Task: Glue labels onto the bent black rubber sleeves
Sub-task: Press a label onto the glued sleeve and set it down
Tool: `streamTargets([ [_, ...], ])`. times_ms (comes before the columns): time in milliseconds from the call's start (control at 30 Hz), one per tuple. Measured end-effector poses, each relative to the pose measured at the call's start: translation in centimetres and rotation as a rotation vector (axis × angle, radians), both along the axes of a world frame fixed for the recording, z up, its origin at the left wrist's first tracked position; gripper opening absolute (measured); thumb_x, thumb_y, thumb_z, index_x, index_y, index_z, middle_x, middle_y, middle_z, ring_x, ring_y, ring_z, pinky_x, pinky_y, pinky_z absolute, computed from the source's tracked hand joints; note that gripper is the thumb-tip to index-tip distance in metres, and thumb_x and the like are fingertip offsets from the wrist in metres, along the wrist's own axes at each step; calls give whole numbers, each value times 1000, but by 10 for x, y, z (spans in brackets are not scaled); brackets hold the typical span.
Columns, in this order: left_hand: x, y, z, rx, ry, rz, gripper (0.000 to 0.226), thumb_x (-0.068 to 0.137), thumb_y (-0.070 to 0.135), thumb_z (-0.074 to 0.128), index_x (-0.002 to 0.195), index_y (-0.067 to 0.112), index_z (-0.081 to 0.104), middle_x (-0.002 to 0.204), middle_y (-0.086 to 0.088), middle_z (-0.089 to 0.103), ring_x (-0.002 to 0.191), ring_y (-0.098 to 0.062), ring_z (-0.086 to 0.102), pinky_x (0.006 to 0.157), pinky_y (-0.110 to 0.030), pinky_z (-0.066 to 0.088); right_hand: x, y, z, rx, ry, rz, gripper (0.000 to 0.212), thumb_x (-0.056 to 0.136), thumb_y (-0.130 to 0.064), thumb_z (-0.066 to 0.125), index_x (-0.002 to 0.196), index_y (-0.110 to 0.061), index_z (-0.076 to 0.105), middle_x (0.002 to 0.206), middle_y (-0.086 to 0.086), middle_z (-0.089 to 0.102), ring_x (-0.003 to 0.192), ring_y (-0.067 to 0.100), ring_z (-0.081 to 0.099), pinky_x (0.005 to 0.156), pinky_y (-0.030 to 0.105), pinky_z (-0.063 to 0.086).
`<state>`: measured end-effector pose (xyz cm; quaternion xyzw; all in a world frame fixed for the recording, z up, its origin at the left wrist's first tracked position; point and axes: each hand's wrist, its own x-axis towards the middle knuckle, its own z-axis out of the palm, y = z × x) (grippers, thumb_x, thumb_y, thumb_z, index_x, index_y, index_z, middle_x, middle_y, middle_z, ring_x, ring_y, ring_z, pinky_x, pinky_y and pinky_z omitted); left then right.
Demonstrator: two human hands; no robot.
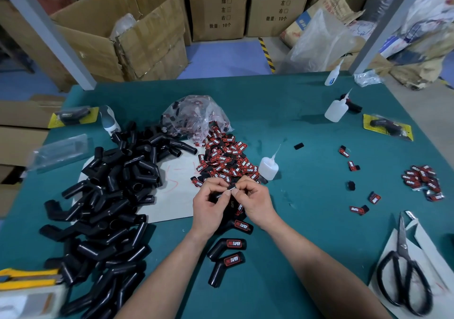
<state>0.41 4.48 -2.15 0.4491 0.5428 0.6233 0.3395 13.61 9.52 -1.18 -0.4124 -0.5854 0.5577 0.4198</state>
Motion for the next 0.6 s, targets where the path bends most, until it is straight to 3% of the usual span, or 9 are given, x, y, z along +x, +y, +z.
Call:
streamTargets([
  [167,0,1,0,12,2,-2,9,87,19,66,95,19,71,106,-7,70,105,-18,67,96,-27,51,-1,2,-4,-71,45,-98,11,84,-12,66,75,-19,65,75,-14,55,70,7,46,69,22,42],
  [267,-1,2,0,6,1,17,16,88,7,65,94,20,71,105,-7,70,104,-18,67,95,-27,51,1,1,-4,-42,21,-56,11,83,-17,70,75,-23,65,75,-17,54,69,5,45,68,21,41],
  [367,-1,2,-1,11,-9,21,9,87,16,65,92,20,71,103,-4,71,102,-17,67,94,-27,52,0,1,0,-21,-22,-21,18,81,-25,73,68,-23,61,70,-19,49,65,0,41,63,15,37],
  [467,0,2,-2,16,-8,19,9,86,20,64,91,23,71,103,4,71,101,-16,68,94,-26,51,0,2,-2,-28,-32,-38,25,81,-16,73,63,-26,58,69,-19,48,64,0,40,62,14,35],
  [600,-2,2,-4,22,-7,-18,16,90,17,63,98,24,74,109,9,71,109,-19,67,98,-27,50,-1,2,-4,-48,21,-60,16,82,-11,71,68,-9,64,71,-17,50,65,0,44,65,14,38],
])
